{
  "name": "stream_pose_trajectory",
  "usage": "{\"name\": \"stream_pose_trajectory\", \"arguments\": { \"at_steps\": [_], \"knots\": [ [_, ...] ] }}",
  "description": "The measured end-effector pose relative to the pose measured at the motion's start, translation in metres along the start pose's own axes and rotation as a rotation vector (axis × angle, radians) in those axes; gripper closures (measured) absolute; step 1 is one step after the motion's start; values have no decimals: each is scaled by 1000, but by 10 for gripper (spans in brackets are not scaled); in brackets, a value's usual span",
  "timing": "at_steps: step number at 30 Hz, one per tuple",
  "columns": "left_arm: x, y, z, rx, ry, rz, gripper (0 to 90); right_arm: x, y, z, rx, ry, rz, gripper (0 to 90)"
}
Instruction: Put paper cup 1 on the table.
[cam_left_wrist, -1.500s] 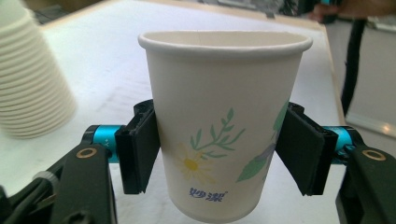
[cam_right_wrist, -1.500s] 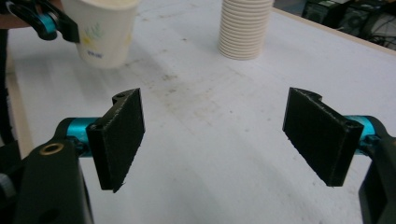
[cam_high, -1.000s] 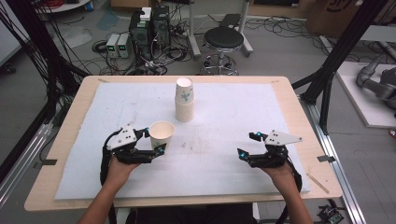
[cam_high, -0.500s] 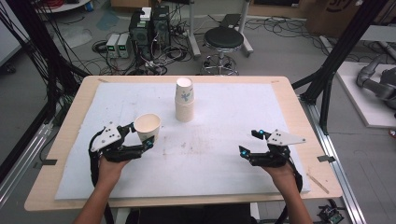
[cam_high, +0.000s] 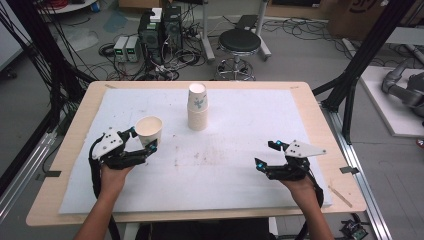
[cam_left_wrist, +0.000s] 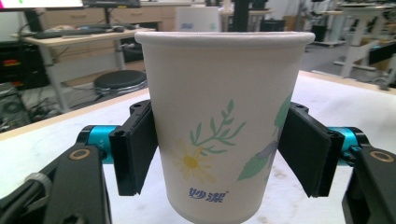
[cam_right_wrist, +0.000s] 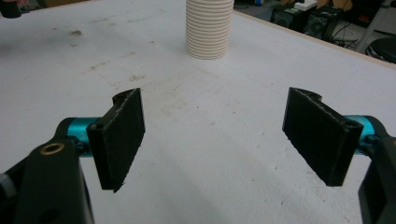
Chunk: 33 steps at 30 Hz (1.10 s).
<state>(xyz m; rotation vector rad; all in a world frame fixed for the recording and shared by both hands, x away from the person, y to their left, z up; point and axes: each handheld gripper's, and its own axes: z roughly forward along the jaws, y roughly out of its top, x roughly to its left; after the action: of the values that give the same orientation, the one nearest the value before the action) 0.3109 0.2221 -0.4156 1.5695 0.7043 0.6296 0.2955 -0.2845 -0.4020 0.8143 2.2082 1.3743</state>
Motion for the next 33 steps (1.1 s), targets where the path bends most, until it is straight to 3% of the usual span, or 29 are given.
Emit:
{"name": "stream_pose_trajectory", "arguments": {
  "at_steps": [8,9,10,13,24,33],
  "knots": [
    [23,-9,-11,36,128,-27,312,4,-1,-3,2,4,-3,215],
    [23,-9,-11,36,128,-27,313,4,0,-3,-2,7,-10,215],
    [28,-11,-14,44,157,-27,313,4,0,-3,-4,7,-13,215],
    [36,-15,-17,60,181,-36,313,4,1,-2,-2,14,-12,215],
    [49,-38,-15,143,221,-113,314,5,2,1,4,28,-14,215],
    [47,-44,-9,218,236,-99,313,5,2,1,1,30,-15,215]
  ]
}}
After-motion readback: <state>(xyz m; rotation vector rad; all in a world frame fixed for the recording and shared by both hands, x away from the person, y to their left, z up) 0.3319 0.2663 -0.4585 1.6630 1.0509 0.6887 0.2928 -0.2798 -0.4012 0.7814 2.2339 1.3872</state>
